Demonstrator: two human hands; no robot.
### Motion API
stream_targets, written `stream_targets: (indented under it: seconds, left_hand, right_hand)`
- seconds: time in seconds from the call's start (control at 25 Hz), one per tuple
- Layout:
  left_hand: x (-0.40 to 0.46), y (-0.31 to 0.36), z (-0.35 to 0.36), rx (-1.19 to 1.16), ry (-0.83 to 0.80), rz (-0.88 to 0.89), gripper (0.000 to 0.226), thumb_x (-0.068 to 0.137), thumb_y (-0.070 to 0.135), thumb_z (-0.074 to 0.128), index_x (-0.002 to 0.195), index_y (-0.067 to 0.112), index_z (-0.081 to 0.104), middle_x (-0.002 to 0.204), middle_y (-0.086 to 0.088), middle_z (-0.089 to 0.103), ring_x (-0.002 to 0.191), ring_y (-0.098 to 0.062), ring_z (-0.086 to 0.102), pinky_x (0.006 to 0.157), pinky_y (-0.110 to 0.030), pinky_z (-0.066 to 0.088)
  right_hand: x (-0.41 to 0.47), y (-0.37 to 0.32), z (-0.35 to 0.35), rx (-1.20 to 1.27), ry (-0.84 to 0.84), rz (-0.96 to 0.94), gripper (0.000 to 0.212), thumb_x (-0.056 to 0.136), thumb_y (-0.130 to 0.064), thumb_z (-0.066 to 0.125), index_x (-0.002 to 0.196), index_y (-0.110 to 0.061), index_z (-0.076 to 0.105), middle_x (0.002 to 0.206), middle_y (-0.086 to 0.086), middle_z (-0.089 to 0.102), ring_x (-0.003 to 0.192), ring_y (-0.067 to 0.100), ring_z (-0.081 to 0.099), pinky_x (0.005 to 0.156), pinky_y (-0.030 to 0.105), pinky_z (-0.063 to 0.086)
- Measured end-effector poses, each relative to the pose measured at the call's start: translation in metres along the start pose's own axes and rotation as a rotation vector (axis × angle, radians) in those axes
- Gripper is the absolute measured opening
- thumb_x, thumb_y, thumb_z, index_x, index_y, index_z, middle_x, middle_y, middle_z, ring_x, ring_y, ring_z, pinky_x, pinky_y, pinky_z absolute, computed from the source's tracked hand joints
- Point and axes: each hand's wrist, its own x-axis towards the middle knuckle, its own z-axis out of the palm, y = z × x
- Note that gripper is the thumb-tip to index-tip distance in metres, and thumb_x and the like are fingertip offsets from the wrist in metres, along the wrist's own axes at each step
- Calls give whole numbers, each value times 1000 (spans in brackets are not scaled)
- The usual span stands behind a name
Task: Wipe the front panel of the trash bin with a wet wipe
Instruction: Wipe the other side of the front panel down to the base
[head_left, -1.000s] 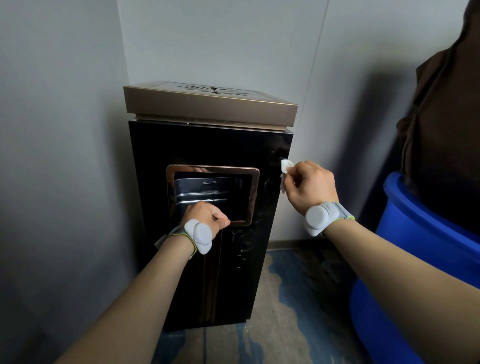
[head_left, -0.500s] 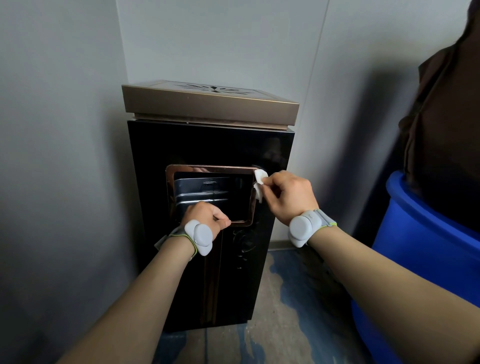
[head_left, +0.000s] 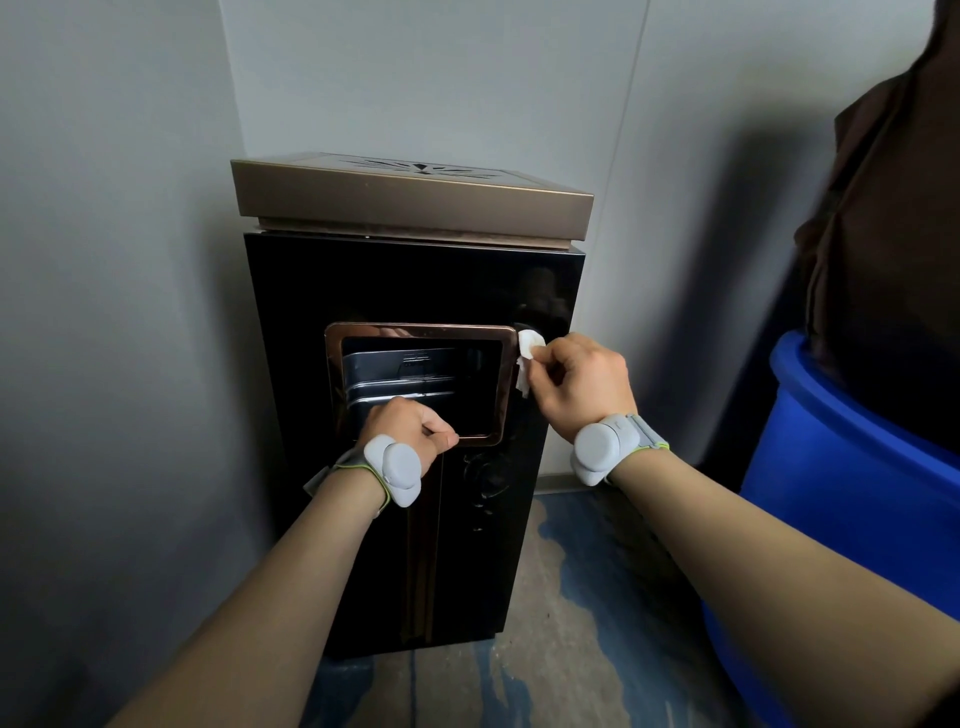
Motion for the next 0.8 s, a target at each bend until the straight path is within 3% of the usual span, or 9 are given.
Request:
stream_targets:
  seconds: [0.56,0.8]
  left_hand:
    - [-4,3,-1,-20,8,10,6,83,26,76,78,26,79,79,15,74,81,-6,68,83,-27,56]
    - [-4,5,-2,4,9,7,6,83,28,76,78,27,80,79,13,74,82,-7,69,84,-29,56]
  right_hand:
    - [-5,15,-11,-23,24,109,12,87,-17,70,76,-11,67,74,1,61,68,29,58,63,28,38]
    - [-4,18,-14,-39,9,137,14,87,-20,67,76,-12,65,77,4,63,72,31,59,65,32,44]
